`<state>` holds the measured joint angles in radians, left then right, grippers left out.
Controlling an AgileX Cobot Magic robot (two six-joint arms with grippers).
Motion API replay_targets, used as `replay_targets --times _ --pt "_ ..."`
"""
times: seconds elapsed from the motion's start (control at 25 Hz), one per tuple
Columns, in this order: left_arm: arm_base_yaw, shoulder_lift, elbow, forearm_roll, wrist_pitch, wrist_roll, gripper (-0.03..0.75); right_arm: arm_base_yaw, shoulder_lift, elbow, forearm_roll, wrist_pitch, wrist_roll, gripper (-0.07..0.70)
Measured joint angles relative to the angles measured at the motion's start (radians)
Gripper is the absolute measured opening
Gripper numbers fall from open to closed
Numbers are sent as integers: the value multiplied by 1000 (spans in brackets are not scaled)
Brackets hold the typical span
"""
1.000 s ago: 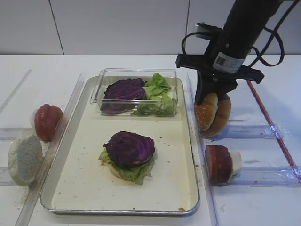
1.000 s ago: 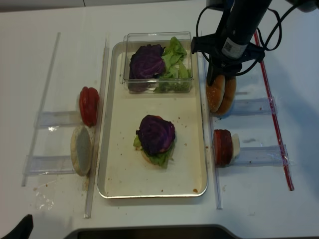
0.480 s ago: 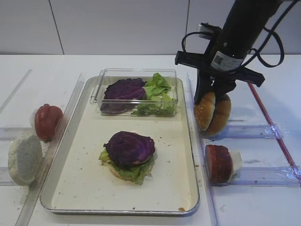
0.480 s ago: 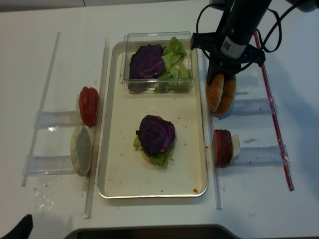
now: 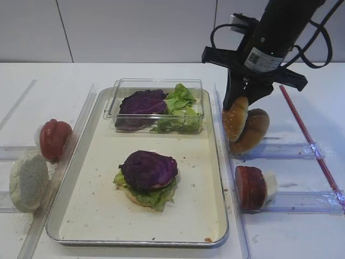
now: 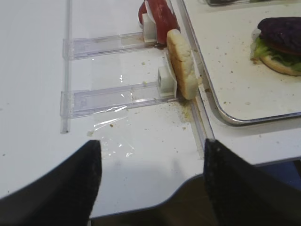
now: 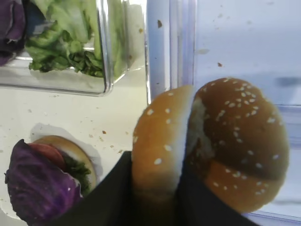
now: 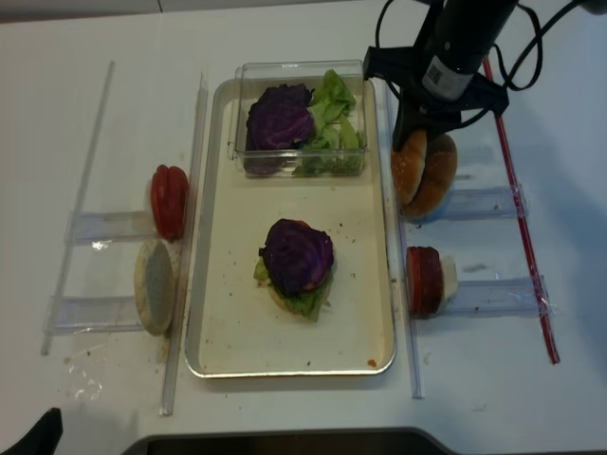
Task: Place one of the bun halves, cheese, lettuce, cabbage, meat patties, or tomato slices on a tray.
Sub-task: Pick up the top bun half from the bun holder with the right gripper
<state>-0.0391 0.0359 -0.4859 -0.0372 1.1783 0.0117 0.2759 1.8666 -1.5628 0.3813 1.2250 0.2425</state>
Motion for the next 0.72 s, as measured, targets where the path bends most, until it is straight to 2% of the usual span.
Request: replay_targets --times 0.32,0.72 --pt "0 0 0 0 0 -2 428 0 -16 0 -8 0 -2 196" --pt "0 0 0 0 0 -2 428 0 -18 0 85 0 -75 196"
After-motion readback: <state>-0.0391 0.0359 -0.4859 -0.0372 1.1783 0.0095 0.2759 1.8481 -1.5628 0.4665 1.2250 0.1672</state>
